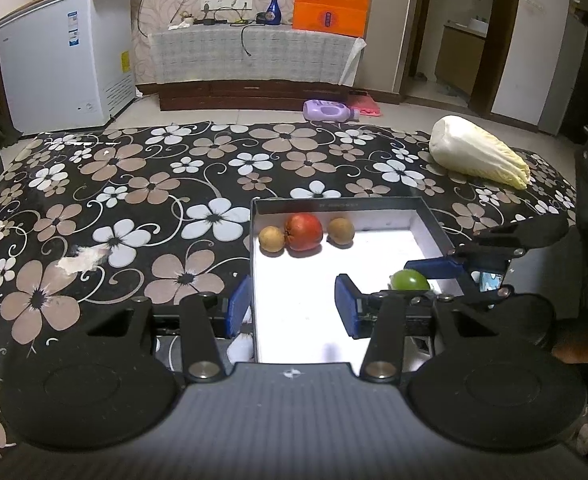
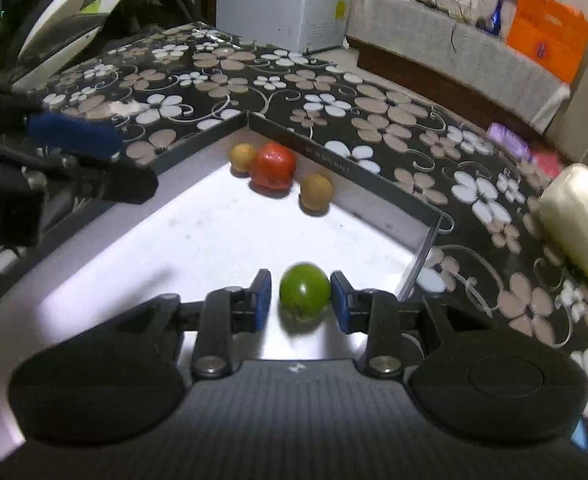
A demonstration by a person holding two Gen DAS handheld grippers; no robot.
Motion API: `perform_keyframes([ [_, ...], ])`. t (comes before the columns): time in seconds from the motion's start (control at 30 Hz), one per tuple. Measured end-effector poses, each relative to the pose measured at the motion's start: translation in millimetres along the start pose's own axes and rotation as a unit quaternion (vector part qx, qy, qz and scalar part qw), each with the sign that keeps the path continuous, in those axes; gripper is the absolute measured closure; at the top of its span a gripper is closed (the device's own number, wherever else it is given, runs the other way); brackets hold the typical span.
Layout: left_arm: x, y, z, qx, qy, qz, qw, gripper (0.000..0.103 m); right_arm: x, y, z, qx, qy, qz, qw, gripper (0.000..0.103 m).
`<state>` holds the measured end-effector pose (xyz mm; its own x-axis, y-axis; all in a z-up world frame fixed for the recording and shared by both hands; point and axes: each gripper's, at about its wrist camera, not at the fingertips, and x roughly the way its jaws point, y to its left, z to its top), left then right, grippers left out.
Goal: Organize fruits
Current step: 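Grasp a green lime in the tray with the right tool and lift it, then grasp a brown round fruit with the left tool while the right tool holds the lime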
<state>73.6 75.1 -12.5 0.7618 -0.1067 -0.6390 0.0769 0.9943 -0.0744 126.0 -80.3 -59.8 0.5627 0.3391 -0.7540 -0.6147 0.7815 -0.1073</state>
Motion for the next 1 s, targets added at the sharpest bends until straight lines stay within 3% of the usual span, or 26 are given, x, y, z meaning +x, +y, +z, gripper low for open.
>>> perform_keyframes([
  [0.23, 5.3, -7.7, 1.9, 0.009, -0.007, -0.019, 0.9998, 0.051, -7.0, -11.9, 4.4, 0.036, -0.012, 0.001, 0.999, 0.072],
  [0.57, 38.4, -43.0, 15.2, 0.039, -0.002, -0.065, 0.9971, 0.051, -61.3, -51.6, 9.1, 0.114, -0.099, -0.030, 0.988, 0.072],
  [0.77, 77.9, -54.9, 23.6, 0.037, 0.034, -0.066, 0.9966, 0.051, -75.1, -61.7, 3.5, 0.120, -0.111, -0.022, 0.986, 0.072],
  [1.0, 109.4, -59.6, 28.2, 0.035, 0.051, -0.026, 0.9978, 0.052, -84.6, -69.6, -0.7, 0.127, -0.119, -0.010, 0.985, 0.072],
])
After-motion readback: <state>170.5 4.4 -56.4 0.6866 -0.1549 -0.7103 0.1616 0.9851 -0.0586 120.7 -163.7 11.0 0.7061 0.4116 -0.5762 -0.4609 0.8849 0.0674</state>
